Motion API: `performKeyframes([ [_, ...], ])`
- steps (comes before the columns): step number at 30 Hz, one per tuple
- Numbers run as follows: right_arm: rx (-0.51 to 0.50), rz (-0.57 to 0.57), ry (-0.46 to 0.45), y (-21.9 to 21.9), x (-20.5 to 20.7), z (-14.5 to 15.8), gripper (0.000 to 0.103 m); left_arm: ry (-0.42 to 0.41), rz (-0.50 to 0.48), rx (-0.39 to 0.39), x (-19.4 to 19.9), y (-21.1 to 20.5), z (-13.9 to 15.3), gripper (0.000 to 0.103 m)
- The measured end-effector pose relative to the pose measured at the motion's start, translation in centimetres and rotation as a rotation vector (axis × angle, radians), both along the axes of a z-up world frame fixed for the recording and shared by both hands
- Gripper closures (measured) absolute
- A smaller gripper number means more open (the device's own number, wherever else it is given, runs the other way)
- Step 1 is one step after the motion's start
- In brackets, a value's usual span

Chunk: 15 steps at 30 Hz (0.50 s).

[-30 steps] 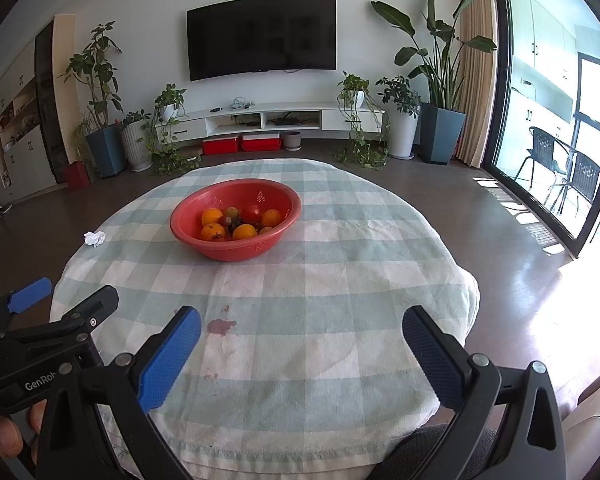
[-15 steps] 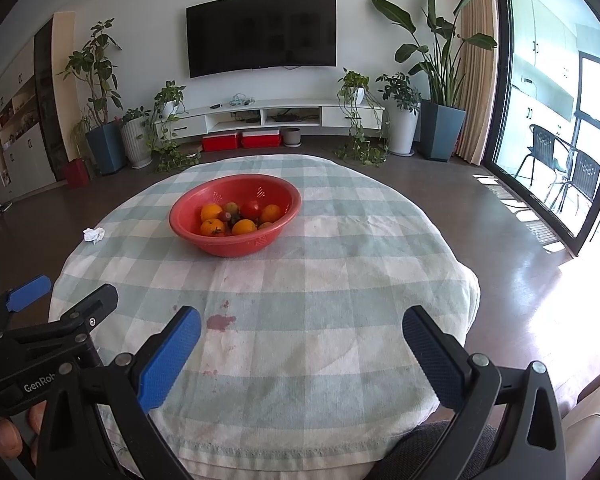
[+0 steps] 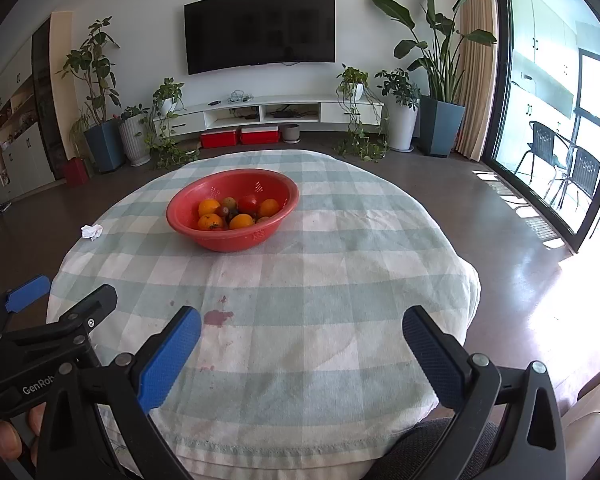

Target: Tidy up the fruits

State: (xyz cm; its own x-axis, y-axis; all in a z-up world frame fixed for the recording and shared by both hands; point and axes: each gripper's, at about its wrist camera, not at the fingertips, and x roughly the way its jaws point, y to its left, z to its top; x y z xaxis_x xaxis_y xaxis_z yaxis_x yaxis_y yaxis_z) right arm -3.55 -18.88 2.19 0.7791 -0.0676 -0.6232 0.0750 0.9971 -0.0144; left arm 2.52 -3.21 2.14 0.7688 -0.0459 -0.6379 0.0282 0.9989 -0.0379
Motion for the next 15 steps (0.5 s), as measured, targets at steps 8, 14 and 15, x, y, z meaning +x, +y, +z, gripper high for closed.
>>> performKeyframes([
  [8, 0.0, 0.0, 0.001, -0.02, 0.0, 0.05, 0.0, 0.001, -0.001, 0.001, 0.0, -0.01, -0.01, 0.0],
  [14, -0.002, -0.001, 0.001, -0.07, -0.13, 0.07, 0.0, 0.001, -0.001, 0.001, 0.05, 0.01, 0.04, 0.0],
  [15, -0.001, 0.0, 0.001, 0.0, 0.05, 0.1, 0.0, 0.001, -0.001, 0.001, -0.04, 0.01, -0.01, 0.0],
])
